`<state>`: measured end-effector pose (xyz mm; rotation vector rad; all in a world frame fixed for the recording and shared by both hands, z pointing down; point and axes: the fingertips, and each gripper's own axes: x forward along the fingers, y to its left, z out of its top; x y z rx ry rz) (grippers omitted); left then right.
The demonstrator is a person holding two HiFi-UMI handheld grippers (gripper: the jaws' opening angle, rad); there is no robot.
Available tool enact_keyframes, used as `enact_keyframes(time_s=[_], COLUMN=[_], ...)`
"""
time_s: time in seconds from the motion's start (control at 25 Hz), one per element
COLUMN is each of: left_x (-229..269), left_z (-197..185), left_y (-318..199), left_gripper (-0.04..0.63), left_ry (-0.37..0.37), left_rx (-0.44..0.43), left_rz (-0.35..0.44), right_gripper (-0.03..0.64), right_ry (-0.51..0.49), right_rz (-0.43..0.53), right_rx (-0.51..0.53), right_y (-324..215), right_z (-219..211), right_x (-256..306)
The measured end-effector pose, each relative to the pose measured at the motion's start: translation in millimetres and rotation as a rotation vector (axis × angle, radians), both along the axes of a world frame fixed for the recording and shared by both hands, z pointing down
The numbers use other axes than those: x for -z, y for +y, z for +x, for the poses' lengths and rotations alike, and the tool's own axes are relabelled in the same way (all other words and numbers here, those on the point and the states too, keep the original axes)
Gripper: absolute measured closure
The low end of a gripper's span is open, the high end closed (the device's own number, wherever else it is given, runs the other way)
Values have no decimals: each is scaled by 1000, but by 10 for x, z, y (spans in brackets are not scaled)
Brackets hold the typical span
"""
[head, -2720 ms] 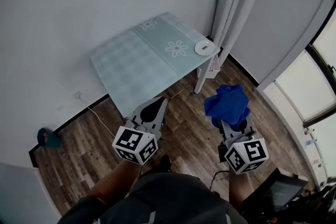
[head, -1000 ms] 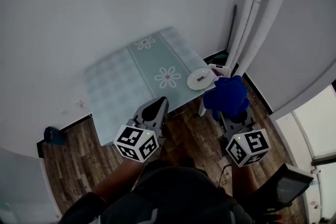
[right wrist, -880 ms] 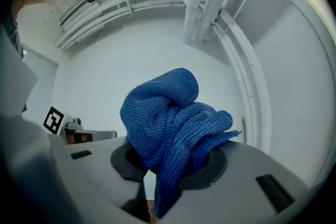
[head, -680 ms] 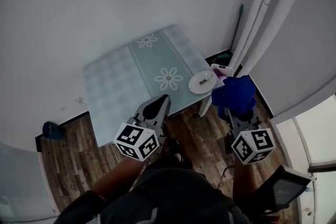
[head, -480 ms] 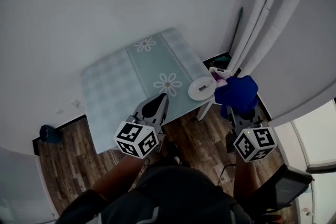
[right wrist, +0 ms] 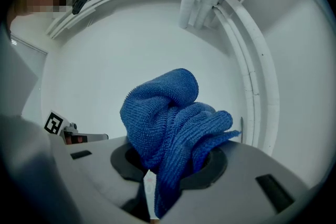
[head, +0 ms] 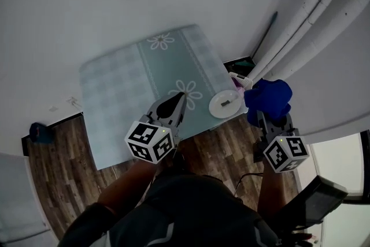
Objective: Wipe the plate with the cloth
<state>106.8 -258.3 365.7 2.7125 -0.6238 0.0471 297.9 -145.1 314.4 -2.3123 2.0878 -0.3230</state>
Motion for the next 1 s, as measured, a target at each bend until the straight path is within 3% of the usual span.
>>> enact_keyframes(time_s=[0.44,0.52,0.6,0.88,1.0], left_x=[-818,-1010,-1229,-2034,-2332], left_z=[340,474,635,994,1097], left_y=[-113,-78,-2,68,93], left_gripper=[583,564,485,477,477], left_ry=[-117,-140,-179,-293,-351], left_rx=[20,19,9,96,128], left_rz=[-151,-210,-261,-466,-506], right_gripper=[488,488,488,488,488], right_ry=[-8,-11,-11,-89,-105], right_rz=[-104,-126,-148,-217,-262], right_rx=[139,169,206,373,474], right_y=[-635,-735,-839,-1144,-1253], right_z=[89,172,269,357,259], right_x=[-553,-709,-865,-1433,-1701])
